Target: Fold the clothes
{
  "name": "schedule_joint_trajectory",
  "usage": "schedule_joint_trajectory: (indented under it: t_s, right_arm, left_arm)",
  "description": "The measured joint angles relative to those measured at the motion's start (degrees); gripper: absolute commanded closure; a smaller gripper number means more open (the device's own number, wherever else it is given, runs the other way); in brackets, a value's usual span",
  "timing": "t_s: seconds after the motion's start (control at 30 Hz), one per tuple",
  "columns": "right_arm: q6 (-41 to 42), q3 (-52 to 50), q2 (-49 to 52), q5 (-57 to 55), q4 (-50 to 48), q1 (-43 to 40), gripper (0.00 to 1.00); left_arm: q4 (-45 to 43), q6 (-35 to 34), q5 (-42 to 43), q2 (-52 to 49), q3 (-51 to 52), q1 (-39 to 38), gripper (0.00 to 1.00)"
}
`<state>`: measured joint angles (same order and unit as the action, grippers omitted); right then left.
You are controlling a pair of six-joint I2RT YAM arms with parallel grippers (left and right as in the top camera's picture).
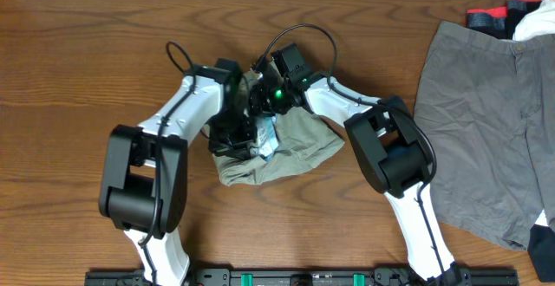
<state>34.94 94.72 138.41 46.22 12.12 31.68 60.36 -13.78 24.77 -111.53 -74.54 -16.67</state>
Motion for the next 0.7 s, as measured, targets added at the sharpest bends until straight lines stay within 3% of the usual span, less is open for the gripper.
schedule_joint_trajectory:
  t_s: [0.27,0.47,0.7]
  right_arm:
    - [2.29,0.04,0.90,4.79,0.50,-1.55,0.91]
    - [3.32,0.07,0.94,4.79,0.72,-1.07,0.92]
    - [3.67,0.04,0.94,5.31,1.44,-0.79,0.92]
  left_arm:
    - [0.68,-4.07,-2.86,0.00,0.52,-4.98,0.94]
    - [-4.96,-2.93,-2.19,0.00,4.72,-11.43,0.94]
    - [-5.46,-3.02,-1.11,0.00,6.08,-11.50,0.94]
